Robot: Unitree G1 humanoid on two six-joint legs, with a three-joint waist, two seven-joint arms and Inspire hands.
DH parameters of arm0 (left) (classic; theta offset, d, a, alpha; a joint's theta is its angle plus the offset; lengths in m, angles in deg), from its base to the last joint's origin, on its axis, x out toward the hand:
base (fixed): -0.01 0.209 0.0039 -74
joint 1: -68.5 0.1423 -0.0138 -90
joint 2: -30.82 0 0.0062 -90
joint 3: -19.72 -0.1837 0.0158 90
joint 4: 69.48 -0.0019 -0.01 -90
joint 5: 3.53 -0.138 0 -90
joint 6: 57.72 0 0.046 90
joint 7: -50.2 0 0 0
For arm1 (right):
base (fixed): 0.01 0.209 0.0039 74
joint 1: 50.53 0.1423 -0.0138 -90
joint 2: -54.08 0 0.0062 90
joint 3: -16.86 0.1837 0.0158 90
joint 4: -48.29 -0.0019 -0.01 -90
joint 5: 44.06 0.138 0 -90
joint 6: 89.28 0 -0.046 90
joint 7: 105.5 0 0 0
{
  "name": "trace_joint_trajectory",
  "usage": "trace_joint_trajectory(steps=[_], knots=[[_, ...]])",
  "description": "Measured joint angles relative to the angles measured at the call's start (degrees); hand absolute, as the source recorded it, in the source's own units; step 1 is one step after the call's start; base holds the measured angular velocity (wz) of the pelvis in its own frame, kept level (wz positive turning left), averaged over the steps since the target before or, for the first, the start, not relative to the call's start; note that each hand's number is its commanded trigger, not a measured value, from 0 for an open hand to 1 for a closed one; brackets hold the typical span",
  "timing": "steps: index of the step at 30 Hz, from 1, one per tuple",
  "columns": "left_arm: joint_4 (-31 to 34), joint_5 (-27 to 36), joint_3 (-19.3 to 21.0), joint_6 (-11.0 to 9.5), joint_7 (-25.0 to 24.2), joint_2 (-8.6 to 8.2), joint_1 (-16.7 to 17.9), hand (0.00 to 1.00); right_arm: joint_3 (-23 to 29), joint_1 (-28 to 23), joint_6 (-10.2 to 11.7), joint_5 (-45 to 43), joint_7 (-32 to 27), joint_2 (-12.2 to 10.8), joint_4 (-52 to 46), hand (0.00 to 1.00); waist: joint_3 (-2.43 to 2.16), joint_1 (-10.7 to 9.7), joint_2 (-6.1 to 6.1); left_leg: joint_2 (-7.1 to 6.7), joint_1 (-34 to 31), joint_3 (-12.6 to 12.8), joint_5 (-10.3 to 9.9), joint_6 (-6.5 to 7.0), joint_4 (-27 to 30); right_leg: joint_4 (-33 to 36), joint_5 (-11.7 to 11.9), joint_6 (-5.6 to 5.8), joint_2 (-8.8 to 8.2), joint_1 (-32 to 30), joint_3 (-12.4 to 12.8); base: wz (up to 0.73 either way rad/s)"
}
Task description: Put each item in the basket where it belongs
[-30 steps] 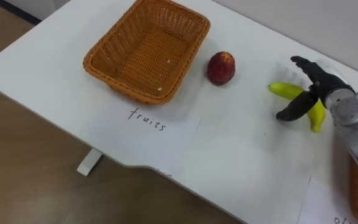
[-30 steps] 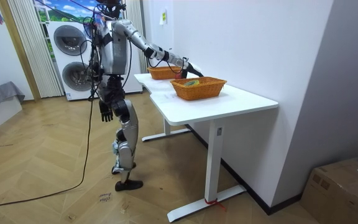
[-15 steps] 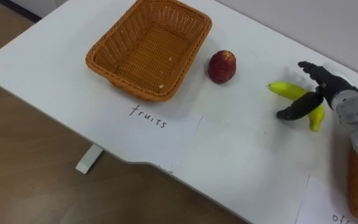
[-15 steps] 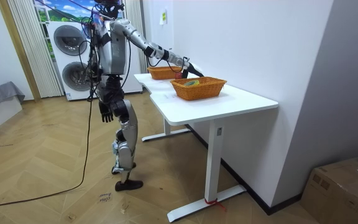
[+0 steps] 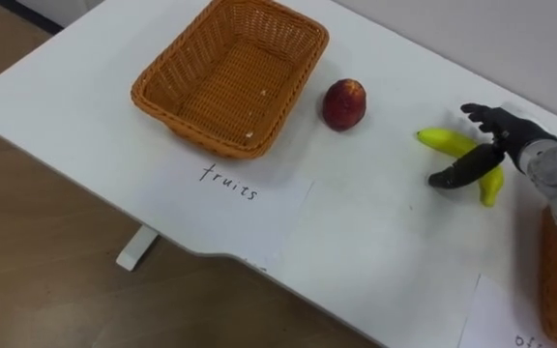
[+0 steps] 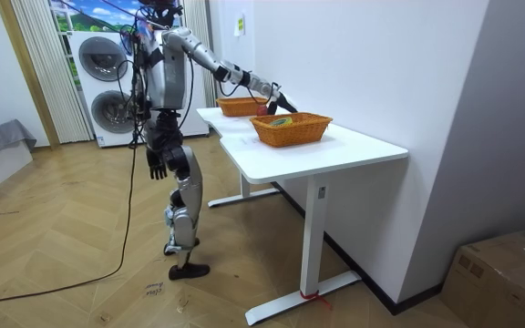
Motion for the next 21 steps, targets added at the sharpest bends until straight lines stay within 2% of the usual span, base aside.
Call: trace_joint_trajectory(steps=[8, 15, 20, 21], knots=[[-1.6, 0.0, 0.0, 0.7, -0.9, 0.75, -0.7, 0.0, -1.1, 0.8, -1.4, 1.7, 5.5, 0.3, 1.2, 0.0, 0.29, 0.2, -0.93, 0.02, -0.1, -0.2, 0.0, -0.02, 0.3, 0.0, 0.0, -0.01, 0.04, 0.1, -0.2, 0.0], [-1.9, 0.0, 0.0, 0.8, -1.7, 0.87, -0.9, 0.0, -1.9, 1.1, -1.5, 1.8, 7.3, 0.3, 2.3, 0.0, 0.42, 0.4, -0.75, 0.07, -0.3, -0.7, -0.1, -0.12, 1.1, 0.0, 0.1, -0.11, 0.16, 0.4, -0.6, 0.02], [-2.0, 0.0, -0.1, 1.1, -1.7, 0.95, -1.5, 0.0, -2.8, 1.1, -2.2, 1.8, 8.1, 0.9, 3.0, 0.0, 0.43, 1.7, -0.72, 0.25, -0.2, -0.8, -0.2, -0.3, 1.3, 0.0, 0.2, -0.29, 0.43, 0.6, -0.6, 0.02], [-2.1, 0.0, -0.1, 1.1, -1.7, 0.95, -1.5, 0.0, -2.8, 1.1, -2.2, 1.8, 8.1, 0.9, 3.1, 0.58, 0.43, 1.8, -0.72, 0.25, -0.1, -0.8, -0.2, -0.3, 1.4, 0.0, 0.2, -0.29, 0.44, 0.6, -0.7, 0.04]])
